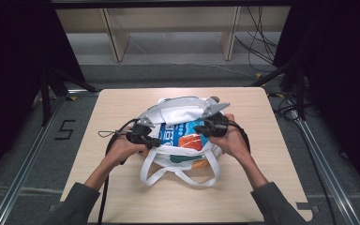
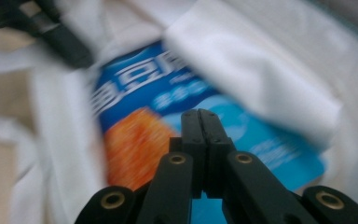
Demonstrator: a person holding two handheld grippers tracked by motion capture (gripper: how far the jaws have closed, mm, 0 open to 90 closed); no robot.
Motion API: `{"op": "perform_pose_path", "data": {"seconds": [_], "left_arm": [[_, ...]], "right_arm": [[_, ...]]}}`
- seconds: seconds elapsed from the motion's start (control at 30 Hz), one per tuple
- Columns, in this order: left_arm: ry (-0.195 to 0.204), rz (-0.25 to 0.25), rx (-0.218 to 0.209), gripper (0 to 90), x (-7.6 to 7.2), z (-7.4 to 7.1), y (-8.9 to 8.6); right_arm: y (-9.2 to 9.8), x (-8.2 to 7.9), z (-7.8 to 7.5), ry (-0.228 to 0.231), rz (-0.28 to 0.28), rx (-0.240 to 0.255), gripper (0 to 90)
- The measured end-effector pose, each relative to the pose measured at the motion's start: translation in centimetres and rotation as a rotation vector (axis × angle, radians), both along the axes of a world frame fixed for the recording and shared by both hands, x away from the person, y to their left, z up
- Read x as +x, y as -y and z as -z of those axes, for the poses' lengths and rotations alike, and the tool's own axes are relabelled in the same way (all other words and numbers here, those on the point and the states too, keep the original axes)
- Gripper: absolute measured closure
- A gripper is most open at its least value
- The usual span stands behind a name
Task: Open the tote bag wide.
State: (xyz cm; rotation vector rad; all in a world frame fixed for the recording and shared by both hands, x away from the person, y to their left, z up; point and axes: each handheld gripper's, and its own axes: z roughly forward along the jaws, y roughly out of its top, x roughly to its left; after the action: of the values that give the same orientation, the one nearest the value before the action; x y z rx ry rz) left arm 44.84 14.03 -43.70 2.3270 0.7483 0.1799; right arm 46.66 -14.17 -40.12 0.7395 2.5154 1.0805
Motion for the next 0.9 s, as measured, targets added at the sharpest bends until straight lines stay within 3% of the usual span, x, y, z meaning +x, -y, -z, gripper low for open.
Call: {"op": "perform_pose_path", "data": {"seconds": [0.07,0.17,0.23,0.27,0.3,0.33,0.37,0.4,0.53,0.57,0.63,0.67,0.73,0.8,0.87,0.9], "left_arm": [[0.002,0.008,0.0,86.4,-0.5,0.1,-0.2],[-0.008,0.013,-0.018,87.2,-1.1,0.6,-0.6],[-0.006,0.011,-0.038,87.7,-1.5,0.9,-0.7],[-0.017,0.023,-0.026,87.9,-1.6,1.0,-0.9],[-0.026,0.012,-0.053,88.0,-1.8,1.2,-0.9],[-0.02,0.022,-0.053,88.0,-1.9,1.3,-0.9],[-0.027,0.008,-0.069,88.0,-2.1,1.5,-0.8],[-0.02,0.017,-0.049,88.0,-2.2,1.5,-0.9],[-0.02,0.038,-0.045,87.9,-2.5,1.4,-0.8],[-0.013,0.044,-0.042,87.8,-2.4,1.2,-0.8],[-0.008,-0.001,-0.093,85.7,-2.3,0.7,-0.7],[0.019,0.011,-0.086,84.1,-2.0,0.2,-1.0],[0.047,-0.042,-0.137,82.4,-1.5,-0.8,-1.2],[0.09,-0.086,-0.162,81.8,-0.6,-2.0,-1.5],[0.136,-0.11,-0.195,80.6,0.7,-3.0,-2.2],[0.136,-0.148,-0.215,79.8,1.1,-3.4,-2.5]], "right_arm": [[-1.1,2.0,0.2,-0.007,0.014,-0.02,90.0],[-3.1,4.5,1.9,-0.037,0.027,-0.098,90.0],[-4.1,5.9,2.9,-0.033,0.059,-0.115,90.0],[-4.5,6.5,3.3,-0.023,0.078,-0.114,90.0],[-4.7,7.1,3.5,-0.013,0.099,-0.132,90.0],[-4.9,7.7,3.7,0.012,0.119,-0.17,90.0],[-5.2,8.0,3.7,-0.003,0.145,-0.18,90.0],[-5.3,8.6,3.7,-0.024,0.166,-0.196,90.0],[-5.1,9.8,4.0,-0.044,0.215,-0.219,90.0],[-5.0,9.9,4.1,-0.051,0.218,-0.211,90.0],[-4.8,9.9,3.9,-0.068,0.212,-0.194,90.0],[-4.7,9.8,3.7,-0.071,0.2,-0.185,90.0],[-4.3,9.4,2.9,-0.072,0.183,-0.135,89.8],[-3.8,8.7,1.9,-0.058,0.173,-0.08,89.6],[-3.0,7.8,0.6,-0.076,0.176,-0.034,89.5],[-2.6,7.5,0.2,-0.046,0.177,-0.016,89.5]]}}
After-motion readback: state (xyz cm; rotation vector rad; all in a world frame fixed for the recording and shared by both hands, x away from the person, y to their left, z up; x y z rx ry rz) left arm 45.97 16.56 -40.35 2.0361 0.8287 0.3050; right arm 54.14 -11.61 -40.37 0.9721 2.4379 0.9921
